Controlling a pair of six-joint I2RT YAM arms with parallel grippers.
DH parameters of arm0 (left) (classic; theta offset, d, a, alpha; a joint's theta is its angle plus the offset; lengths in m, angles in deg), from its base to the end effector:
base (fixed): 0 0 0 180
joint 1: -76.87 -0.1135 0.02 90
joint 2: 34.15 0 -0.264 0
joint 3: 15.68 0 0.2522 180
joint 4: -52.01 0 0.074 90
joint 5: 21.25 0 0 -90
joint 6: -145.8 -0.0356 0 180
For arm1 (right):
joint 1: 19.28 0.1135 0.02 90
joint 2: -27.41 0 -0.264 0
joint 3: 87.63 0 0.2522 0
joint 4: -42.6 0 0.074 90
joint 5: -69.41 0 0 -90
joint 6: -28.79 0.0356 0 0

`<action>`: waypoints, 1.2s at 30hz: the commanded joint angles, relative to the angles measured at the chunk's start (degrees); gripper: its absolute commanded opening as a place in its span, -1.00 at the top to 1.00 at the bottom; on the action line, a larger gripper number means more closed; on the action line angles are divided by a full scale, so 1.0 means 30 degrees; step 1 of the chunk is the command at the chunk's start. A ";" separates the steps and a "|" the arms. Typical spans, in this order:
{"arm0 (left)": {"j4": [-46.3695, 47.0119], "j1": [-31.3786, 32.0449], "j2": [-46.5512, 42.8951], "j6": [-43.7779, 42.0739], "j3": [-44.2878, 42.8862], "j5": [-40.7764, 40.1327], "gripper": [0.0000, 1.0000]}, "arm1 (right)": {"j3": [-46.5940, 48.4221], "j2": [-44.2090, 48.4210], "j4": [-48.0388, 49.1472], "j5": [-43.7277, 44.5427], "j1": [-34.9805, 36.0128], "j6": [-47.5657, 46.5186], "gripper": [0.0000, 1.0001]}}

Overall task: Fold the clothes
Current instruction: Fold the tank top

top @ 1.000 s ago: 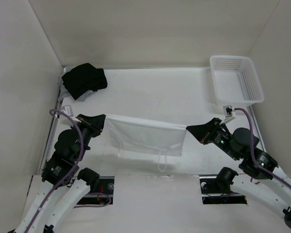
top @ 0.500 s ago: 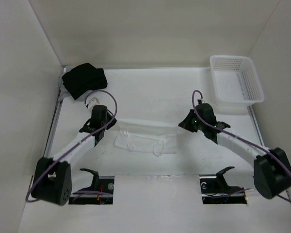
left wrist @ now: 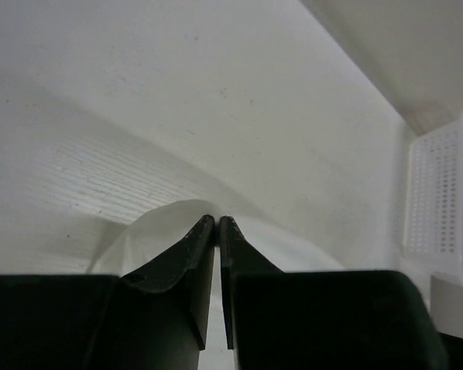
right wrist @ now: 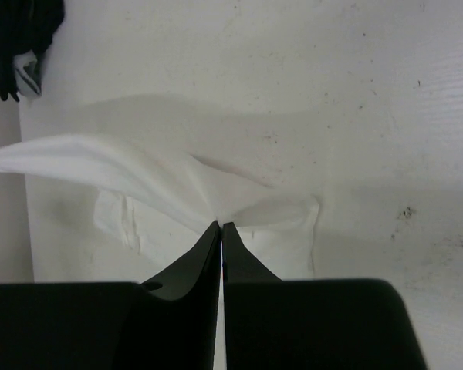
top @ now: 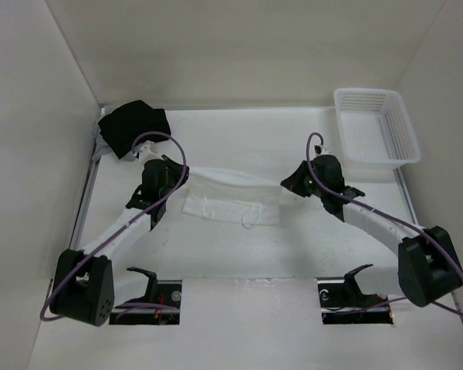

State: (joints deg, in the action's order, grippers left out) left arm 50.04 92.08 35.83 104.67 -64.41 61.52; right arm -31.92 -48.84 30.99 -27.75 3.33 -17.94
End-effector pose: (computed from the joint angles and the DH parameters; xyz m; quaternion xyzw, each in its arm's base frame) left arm 0.2570 -0.0652 0.2270 -0.2745 0.7875 -0.2468 0.4935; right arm 0.2623 0.1140 0.2233 0.1269 0.8648 0.3084 0.3754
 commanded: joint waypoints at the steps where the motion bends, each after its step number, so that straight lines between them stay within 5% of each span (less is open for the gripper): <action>1: 0.0495 0.0162 -0.2255 0.0265 0.1657 0.0327 0.85 | -0.1646 0.1653 0.0952 0.0305 0.0445 -0.0097 0.90; 8: -0.0735 -0.0511 -0.6007 0.0471 0.5380 0.1177 0.83 | -0.4959 0.4202 0.0895 0.0979 0.2024 0.0929 0.90; 24: -0.0503 -0.2766 -0.5688 0.1555 0.7758 0.2377 0.76 | -0.7159 0.5435 -0.1358 0.2854 0.7208 0.3359 0.83; 29: -0.0619 -0.3177 -0.5483 0.1555 0.6967 0.2261 0.31 | -0.7071 0.6137 -0.2533 0.3030 0.9116 0.4034 0.26; 31: -0.0708 -0.3120 -0.5890 0.1555 0.6849 0.2232 0.30 | -0.7071 0.7042 -0.3029 0.3031 0.9351 0.4094 0.09; 34: -0.0679 -0.1807 -0.6537 0.1467 0.6352 0.1765 0.30 | -0.6896 0.8976 -0.4114 0.3293 0.9119 0.4035 0.06; 36: -0.0650 0.0095 -0.6159 0.1408 0.5709 0.1034 0.31 | -0.6662 0.9682 -0.4291 0.3674 0.8447 0.3802 0.21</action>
State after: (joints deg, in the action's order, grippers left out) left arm 45.52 87.51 17.97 109.12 -42.68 66.18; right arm -53.47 -22.52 19.93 -19.42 30.37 -6.88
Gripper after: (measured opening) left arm 0.346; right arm 0.414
